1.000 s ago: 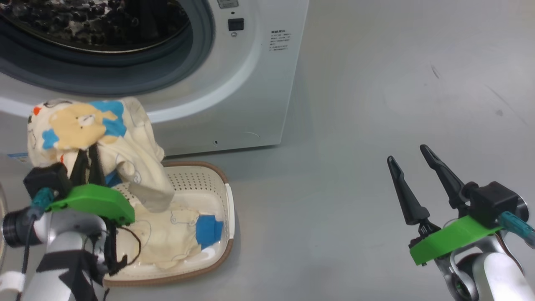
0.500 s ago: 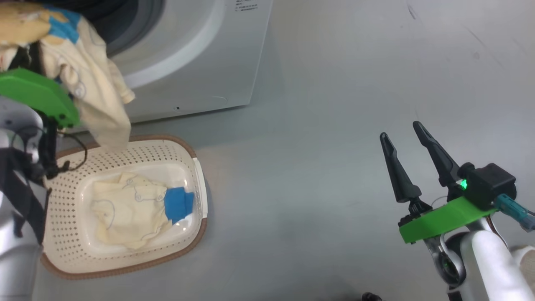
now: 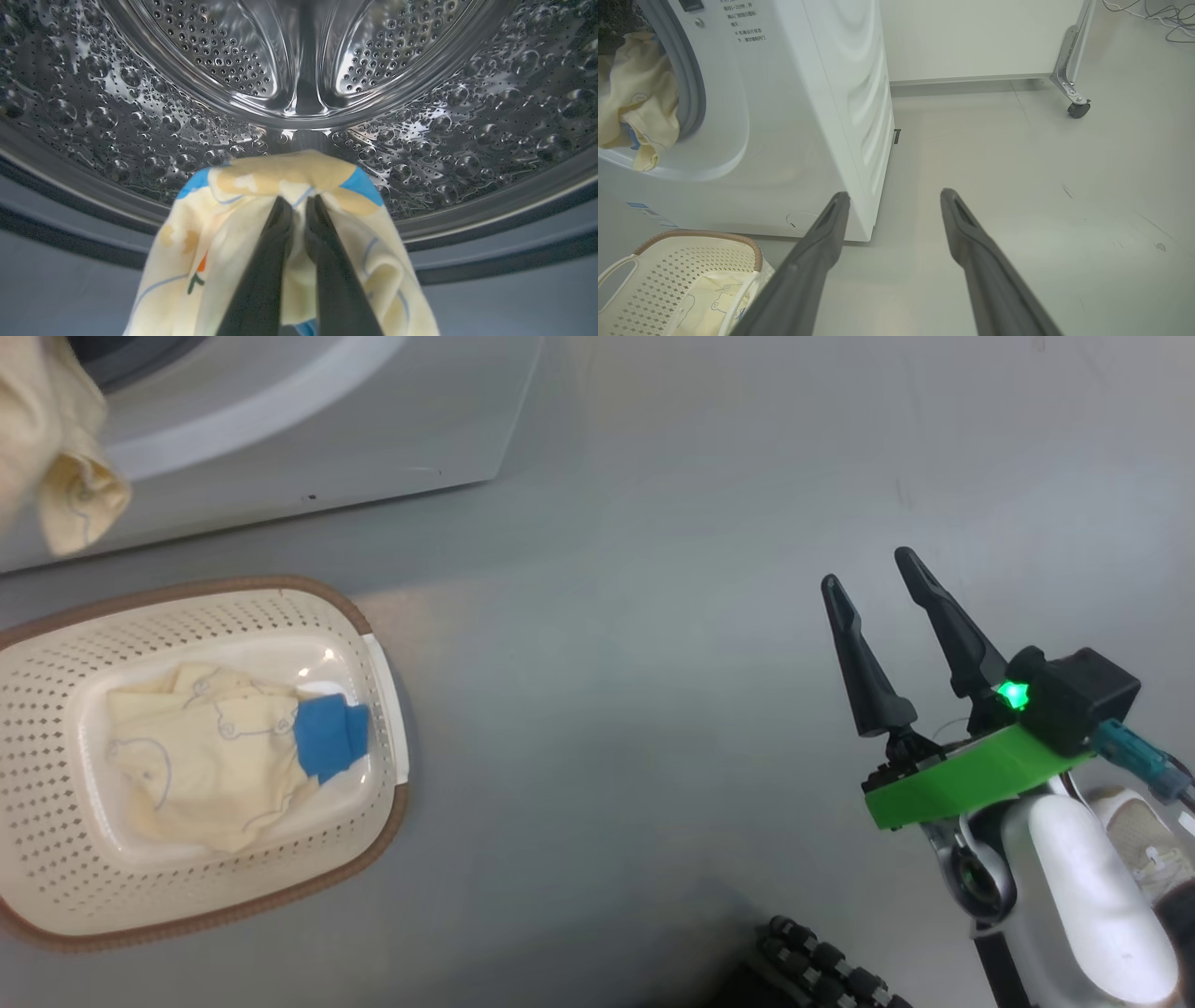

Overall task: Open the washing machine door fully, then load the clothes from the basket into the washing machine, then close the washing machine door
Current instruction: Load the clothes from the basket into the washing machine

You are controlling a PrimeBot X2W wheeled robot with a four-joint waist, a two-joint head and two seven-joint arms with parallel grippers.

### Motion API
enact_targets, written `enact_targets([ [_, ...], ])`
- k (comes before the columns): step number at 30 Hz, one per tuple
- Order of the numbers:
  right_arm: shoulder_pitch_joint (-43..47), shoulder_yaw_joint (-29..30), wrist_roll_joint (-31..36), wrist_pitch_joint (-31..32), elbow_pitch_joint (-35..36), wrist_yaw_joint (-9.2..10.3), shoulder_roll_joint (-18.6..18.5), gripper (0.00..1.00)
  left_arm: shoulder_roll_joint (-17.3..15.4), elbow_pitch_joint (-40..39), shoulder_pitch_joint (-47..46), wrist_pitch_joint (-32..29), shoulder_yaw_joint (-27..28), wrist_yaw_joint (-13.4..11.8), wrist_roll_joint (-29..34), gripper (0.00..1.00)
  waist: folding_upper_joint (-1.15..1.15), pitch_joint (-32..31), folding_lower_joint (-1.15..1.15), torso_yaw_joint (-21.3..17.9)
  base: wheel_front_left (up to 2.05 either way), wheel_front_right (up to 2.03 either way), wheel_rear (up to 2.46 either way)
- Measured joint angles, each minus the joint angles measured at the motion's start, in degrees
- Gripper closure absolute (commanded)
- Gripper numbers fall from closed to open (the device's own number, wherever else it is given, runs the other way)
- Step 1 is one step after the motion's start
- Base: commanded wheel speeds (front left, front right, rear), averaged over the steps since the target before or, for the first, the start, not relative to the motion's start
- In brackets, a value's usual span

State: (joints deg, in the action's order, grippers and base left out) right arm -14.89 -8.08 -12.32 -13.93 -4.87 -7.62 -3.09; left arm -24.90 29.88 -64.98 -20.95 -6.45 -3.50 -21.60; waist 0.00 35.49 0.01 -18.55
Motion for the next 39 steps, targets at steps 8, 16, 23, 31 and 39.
enact_targets([
  [8, -2.1, -1.5, -1.3, -0.3, -1.7, 0.0, 0.2, 0.0, -1.2, 1.9, -7.2, 7.5, 0.6, -0.6, 1.6, 1.0, 0.0, 3.9, 0.0, -1.7, 0.0, 0.0, 0.0],
  [16, -3.2, -1.7, -2.6, -0.5, -1.6, 0.0, 0.3, 0.0, -3.3, 5.6, -12.1, 18.1, 0.8, -0.6, 4.4, 1.0, 0.0, 4.6, -0.01, -2.7, 0.0, 0.0, 0.0],
  [23, -3.1, -1.7, -3.2, -0.7, -1.7, 0.0, 0.3, 0.0, -2.8, 11.7, -13.5, 22.9, 1.8, -0.5, 2.8, 0.0, 0.0, 4.4, -0.01, -2.7, 0.0, 0.0, 0.0],
  [31, -3.1, -2.0, -3.3, -0.7, -2.8, 0.0, 0.3, 0.0, -2.3, 15.0, -11.5, 24.6, 2.4, -0.1, 1.4, 0.0, 0.0, 3.4, -0.02, -2.5, 0.0, 0.0, 0.0],
  [39, -3.1, -1.9, -3.2, -0.7, -2.8, 0.0, 0.3, 0.0, -0.7, 16.3, -4.7, 28.1, 2.6, -0.6, 0.1, 0.0, 0.0, 1.2, -0.02, -2.1, 0.0, 0.0, 0.0],
])
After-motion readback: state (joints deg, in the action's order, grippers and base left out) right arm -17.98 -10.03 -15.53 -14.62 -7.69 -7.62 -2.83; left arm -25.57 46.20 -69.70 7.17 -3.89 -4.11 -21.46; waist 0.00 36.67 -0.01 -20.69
